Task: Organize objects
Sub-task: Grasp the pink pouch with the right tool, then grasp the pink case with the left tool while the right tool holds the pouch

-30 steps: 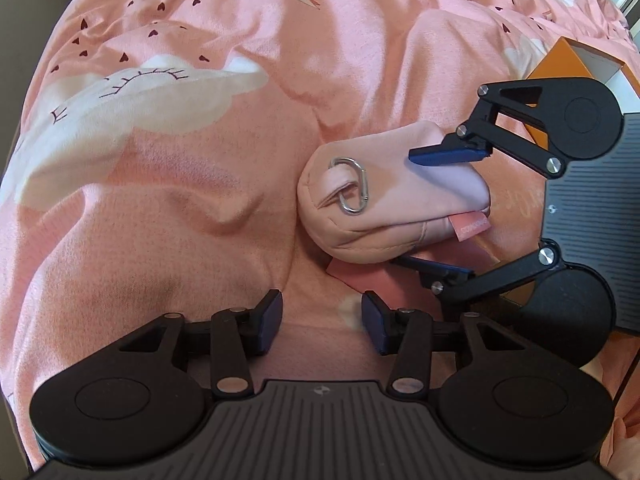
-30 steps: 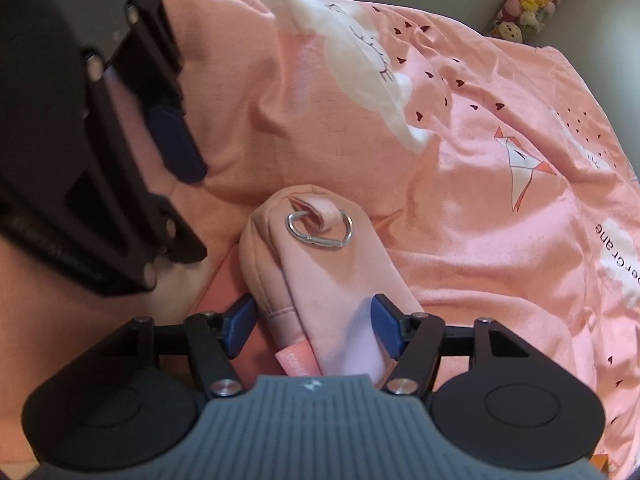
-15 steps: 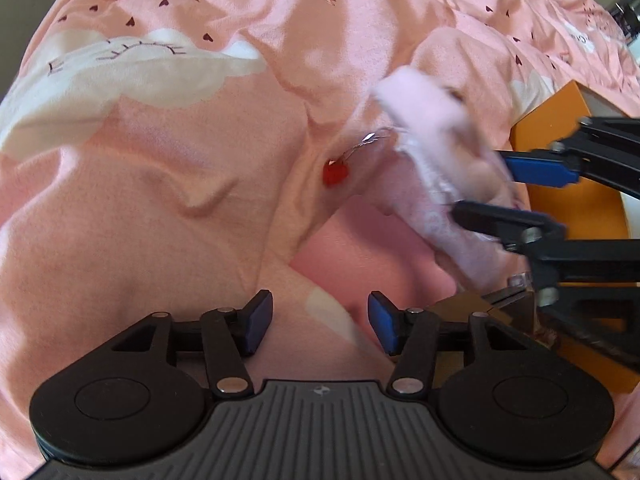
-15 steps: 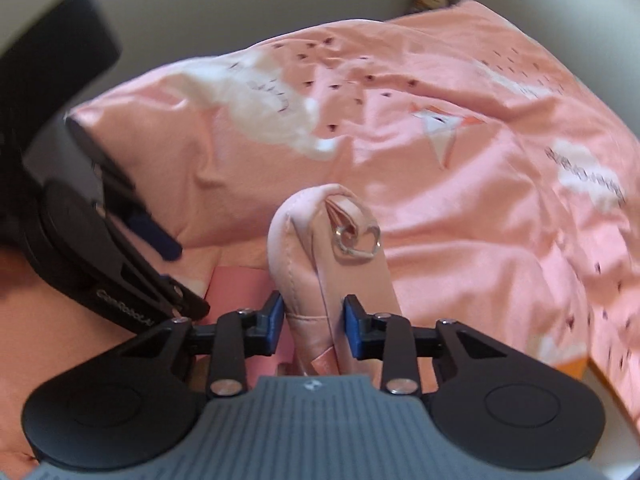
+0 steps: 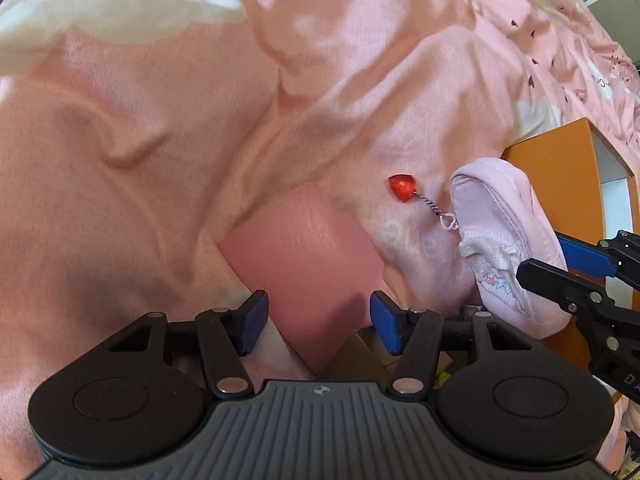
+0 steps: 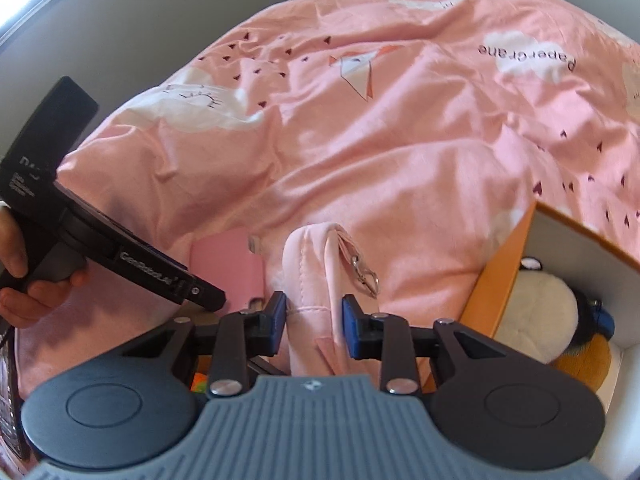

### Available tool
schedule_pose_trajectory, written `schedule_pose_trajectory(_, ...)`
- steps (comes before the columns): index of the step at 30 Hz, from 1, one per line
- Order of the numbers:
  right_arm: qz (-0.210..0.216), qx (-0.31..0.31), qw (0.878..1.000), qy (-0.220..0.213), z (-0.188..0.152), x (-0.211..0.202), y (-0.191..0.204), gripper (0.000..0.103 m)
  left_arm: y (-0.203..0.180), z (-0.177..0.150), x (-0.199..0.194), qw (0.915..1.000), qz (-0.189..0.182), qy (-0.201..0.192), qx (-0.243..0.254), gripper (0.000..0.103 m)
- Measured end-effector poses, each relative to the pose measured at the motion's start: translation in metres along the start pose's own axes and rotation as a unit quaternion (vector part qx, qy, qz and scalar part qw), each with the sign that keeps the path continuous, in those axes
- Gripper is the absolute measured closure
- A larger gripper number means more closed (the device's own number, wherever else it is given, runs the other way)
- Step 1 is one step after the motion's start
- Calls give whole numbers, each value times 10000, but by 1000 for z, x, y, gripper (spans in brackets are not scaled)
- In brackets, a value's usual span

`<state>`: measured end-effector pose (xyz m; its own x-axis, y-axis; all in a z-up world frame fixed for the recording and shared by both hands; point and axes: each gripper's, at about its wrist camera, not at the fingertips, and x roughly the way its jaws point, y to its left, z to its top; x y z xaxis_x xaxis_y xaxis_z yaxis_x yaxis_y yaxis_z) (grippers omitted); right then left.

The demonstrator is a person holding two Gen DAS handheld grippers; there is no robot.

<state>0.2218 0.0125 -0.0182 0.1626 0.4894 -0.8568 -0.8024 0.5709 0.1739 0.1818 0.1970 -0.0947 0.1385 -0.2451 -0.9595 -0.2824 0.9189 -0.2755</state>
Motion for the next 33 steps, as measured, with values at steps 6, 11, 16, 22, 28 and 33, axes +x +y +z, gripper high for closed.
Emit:
schedule_pose_trajectory(6,193,139,9997,-37,-5,8,-9,71,15,5,8,9983,287,281,-429,41)
schedule_pose_trajectory(11,228,199,9995,-3,-4,15,-13,71,17,5,16,9975,29,90,-701,30)
schedule_pose_trajectory(16,225,385,9990,21,-4,23,-19,70,8,6,30,9972,-56,46,-745,19)
schedule_pose_trajectory(22,-34,131,9999,-27,-3,23,-14,65,3,1,16,9981,89,-224,-571,45)
schedule_pose_trajectory(28,-173,-140,9997,-43,1,14,-12,56,-1,-2,-12,9974,-183,-621,-316,68)
schedule_pose_trajectory(33,-372,-443,9983,30,4,8,-6,54,-24,4,-27,9950,-398,-912,96,72)
